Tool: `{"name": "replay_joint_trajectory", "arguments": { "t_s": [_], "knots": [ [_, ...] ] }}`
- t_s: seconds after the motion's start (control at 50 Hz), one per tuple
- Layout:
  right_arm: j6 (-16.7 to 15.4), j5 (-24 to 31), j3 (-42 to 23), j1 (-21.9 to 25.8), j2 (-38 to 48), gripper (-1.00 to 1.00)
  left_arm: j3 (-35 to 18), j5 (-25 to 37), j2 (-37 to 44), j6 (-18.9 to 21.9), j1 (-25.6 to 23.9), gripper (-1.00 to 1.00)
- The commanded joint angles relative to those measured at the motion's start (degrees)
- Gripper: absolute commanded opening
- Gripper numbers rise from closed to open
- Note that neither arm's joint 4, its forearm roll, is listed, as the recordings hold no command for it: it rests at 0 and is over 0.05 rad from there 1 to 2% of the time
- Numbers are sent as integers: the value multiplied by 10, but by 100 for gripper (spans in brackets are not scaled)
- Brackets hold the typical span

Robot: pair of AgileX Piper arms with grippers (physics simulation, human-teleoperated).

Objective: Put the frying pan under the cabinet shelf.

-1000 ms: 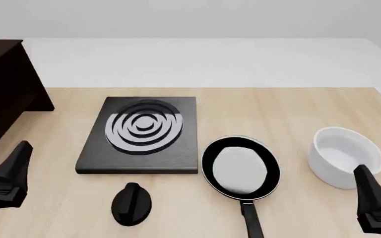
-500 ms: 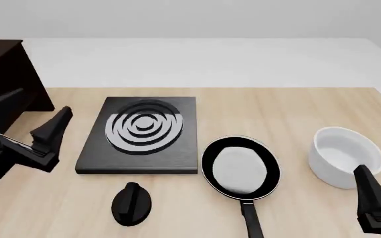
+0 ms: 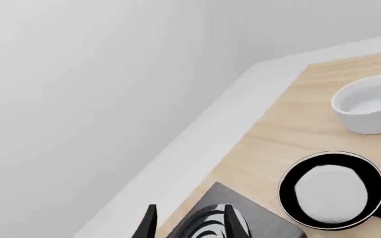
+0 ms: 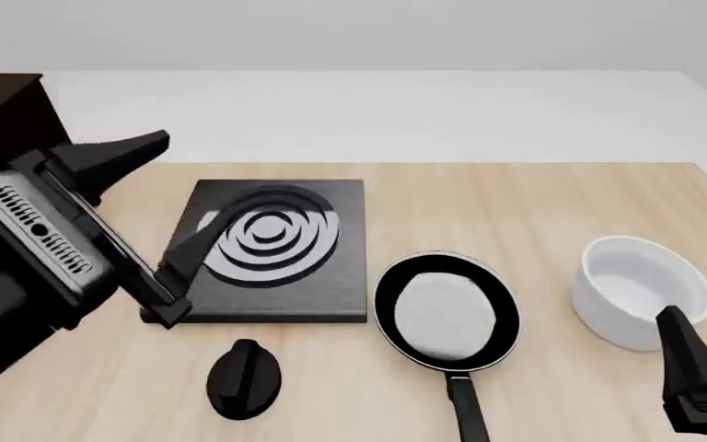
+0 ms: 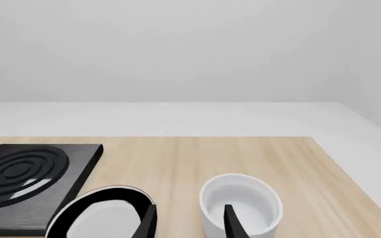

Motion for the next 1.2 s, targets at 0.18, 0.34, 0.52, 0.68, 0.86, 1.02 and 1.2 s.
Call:
{"name": "replay_joint_trajectory", "arguments": {
  "t_s": [0.18,0.34,0.52,0.68,0.86,1.02,1.2],
  "knots": [
    [0,0,0,0,0,100,14,-18,50,114,-133,100],
    [0,0,0,0,0,100,23,-36,66,145,-193,100],
    [0,0,0,0,0,100,48,-55,96,173,-251,100],
    [0,0,0,0,0,100,24,7,129,181,-277,100],
    [0,0,0,0,0,100,30,7,153,183,-304,100],
    [0,0,0,0,0,100,35,0,168,185,-328,100],
    [0,0,0,0,0,100,54,-46,202,196,-344,100]
  ]
}}
